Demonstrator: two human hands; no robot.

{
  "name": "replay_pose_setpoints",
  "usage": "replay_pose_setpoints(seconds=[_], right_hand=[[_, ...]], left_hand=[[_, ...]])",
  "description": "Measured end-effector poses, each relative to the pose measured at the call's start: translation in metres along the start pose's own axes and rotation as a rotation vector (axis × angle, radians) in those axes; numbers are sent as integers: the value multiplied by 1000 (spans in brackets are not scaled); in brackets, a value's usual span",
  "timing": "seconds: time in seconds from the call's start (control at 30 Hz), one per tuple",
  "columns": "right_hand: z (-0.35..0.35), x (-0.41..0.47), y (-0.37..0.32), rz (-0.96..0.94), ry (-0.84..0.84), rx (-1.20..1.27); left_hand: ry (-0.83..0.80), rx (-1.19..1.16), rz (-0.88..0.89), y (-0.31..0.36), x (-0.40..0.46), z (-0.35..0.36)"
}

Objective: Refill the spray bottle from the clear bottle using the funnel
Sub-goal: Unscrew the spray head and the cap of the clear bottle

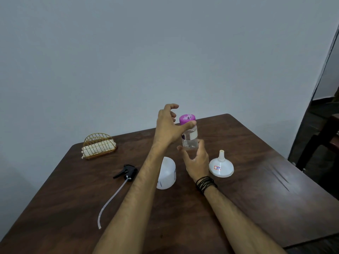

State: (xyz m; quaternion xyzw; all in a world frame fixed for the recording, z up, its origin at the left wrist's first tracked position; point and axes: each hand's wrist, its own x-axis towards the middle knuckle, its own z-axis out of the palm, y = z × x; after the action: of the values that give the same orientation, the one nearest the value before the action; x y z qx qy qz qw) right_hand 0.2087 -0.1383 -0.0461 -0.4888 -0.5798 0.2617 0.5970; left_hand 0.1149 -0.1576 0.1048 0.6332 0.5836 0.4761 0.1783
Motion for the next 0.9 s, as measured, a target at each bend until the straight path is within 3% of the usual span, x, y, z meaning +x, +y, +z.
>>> replay_pose_setpoints(seconds=[0.17, 0.3, 0.6, 0.77, 0.9], right_hand=[[1, -1, 4, -45, 26, 16], [0, 0, 3, -32, 19, 4], [-1, 0, 3, -11, 35, -4], [-1, -2, 3, -32, 76, 6], [-2, -3, 2, -40, 108, 17]], left_hand=[[-174, 5, 42, 3, -1, 15], [-213, -5, 70, 3, -3, 10], [241, -75, 81, 9, -7, -26], [378, -22, -90, -46, -50, -63], [344, 146, -320, -106, -100, -77]])
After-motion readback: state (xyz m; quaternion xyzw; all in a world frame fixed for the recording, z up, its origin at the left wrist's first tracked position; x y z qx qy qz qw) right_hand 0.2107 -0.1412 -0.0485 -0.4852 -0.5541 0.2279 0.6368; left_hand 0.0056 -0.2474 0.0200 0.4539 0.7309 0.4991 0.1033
